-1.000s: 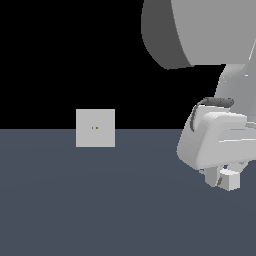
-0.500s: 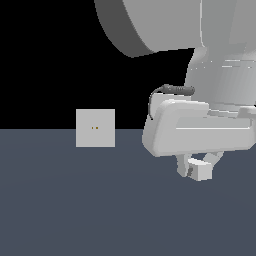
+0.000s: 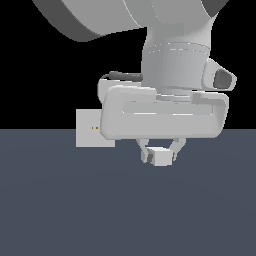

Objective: Plug the charger into the wall socket.

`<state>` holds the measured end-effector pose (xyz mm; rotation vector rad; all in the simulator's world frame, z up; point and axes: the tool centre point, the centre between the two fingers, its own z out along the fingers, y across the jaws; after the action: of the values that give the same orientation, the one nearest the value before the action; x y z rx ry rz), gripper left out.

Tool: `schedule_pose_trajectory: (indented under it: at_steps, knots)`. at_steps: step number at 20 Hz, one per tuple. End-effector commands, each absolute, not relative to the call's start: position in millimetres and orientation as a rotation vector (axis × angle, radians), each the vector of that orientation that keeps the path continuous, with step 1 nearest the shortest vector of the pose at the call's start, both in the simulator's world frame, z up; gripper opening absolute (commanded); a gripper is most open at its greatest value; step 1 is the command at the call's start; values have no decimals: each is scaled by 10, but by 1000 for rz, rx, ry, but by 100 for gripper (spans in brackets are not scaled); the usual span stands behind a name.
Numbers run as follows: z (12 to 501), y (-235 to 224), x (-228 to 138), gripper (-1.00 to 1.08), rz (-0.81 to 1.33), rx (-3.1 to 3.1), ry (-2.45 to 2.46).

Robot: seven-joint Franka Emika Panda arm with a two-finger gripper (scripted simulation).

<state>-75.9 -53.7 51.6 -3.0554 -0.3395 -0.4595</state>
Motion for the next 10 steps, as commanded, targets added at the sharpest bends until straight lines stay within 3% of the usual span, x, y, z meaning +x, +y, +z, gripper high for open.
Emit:
schedule_pose_trajectory:
  at_steps: [1, 10]
  knots:
    - [566, -403, -741, -100, -462, -3061, -305]
    - [712, 13, -661, -100, -466, -3078, -205]
